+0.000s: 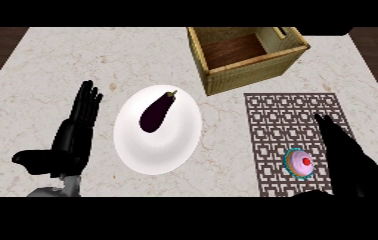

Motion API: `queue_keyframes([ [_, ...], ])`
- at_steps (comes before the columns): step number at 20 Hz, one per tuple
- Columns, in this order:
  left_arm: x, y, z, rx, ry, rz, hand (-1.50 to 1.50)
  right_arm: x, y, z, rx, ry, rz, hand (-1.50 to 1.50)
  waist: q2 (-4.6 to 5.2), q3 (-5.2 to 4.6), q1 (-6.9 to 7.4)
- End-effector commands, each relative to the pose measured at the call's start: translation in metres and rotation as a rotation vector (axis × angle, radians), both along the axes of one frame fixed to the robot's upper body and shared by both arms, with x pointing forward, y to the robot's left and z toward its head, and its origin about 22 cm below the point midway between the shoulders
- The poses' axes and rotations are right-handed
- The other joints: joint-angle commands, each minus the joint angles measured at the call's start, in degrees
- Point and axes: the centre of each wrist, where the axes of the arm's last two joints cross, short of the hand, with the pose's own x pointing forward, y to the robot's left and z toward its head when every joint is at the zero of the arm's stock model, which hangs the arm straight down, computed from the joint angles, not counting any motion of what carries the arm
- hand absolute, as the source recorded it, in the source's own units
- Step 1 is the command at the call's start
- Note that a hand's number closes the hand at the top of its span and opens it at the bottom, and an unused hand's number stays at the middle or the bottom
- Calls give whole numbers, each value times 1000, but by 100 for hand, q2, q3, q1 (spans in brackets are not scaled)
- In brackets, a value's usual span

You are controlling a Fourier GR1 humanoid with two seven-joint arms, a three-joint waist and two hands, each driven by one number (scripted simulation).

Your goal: Pick the cupcake from the placemat and place it in the basket

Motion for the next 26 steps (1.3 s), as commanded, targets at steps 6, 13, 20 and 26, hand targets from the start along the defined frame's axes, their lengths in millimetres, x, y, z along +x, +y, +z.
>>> queue_keyframes([
  [6,-3,-6,7,-3,15,14,0,-3,5,-27,-14,105,-150,-150,-8,6,-36],
  [13,-2,8,-8,-15,19,-6,0,29,-4,-24,20,126,-157,-150,8,2,-14],
  [20,-2,3,7,-10,2,6,0,15,-1,-43,2,133,-141,-150,-3,5,-24],
  [26,-10,1,22,1,10,-3,0,18,-6,-46,-6,145,-156,-150,-8,6,-20],
])
